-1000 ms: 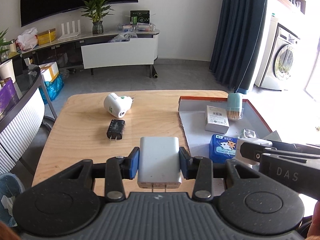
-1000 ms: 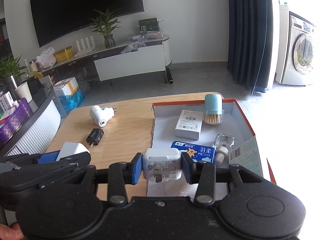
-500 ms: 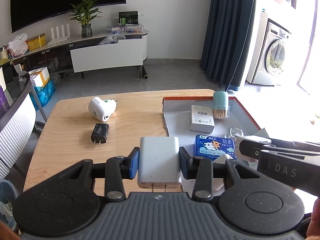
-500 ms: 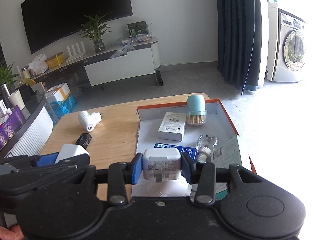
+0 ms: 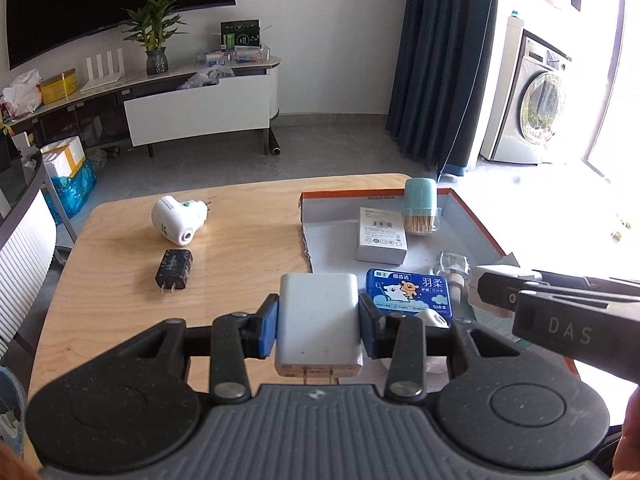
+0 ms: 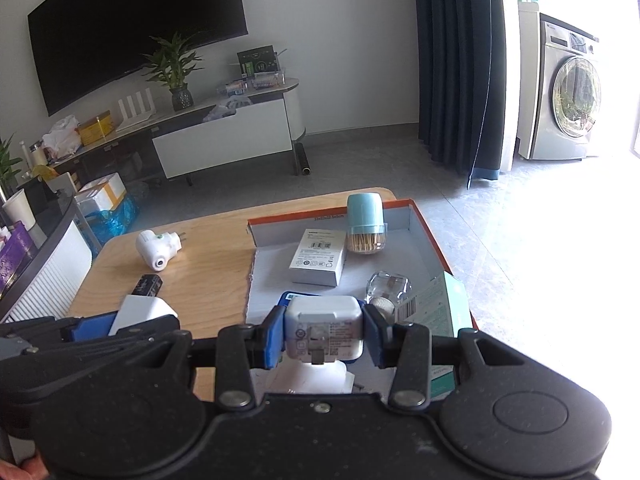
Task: Organize rigid objects
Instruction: 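Carry the cube charger with the right tool while the left tool carries the rectangular charger to the tray, then lower the cube charger into the tray and open the right tool while the left tool releases its charger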
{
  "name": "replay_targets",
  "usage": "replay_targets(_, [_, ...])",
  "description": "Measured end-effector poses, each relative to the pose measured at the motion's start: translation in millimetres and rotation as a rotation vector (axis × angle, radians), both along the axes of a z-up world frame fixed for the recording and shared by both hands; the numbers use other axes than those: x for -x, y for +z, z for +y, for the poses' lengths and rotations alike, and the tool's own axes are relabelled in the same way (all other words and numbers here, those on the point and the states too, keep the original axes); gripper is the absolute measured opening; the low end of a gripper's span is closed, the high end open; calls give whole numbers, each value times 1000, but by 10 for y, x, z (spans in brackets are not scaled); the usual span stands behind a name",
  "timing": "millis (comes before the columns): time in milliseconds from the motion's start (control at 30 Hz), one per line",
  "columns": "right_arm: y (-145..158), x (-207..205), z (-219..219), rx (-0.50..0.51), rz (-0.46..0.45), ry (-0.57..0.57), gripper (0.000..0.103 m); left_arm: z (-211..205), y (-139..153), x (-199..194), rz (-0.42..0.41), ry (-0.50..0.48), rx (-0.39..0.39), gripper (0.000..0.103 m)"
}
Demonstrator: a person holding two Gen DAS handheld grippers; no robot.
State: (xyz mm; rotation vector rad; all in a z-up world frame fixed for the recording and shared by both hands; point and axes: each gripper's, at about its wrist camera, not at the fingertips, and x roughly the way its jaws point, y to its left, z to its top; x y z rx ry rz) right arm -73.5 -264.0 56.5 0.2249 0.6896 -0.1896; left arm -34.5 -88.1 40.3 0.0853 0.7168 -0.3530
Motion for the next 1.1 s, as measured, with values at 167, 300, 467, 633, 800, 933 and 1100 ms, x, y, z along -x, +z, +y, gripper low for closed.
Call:
replay_targets(167, [-8,-27,-37,-2,2,-5,51,-27,-3,-28,3,-2,-1,41])
replay_targets(300, [-13,-51,-62,2,4,-7,51,-53,-7,-51,8,-7,2,41])
replay_targets(467, [-10,-71,-117,5,4,-13,51,-109,-9,-79,13,-15,1,41])
replay_targets(633, [-12,-107,-182,6,5,-20,51,-186,-4,-116,15,-25,0,41])
replay_targets(800, [7,-120,-238,9,-2,-28,51,-262,16,-139,9,-36,1,41])
replay_targets(933, [19,-134,-285,11,-7,-36,51,-330,22,-159,7,-47,0,41])
replay_targets(1100, [12,-160,-360,13,-5,-47,51,-400,20,-179,7,-58,-1,41])
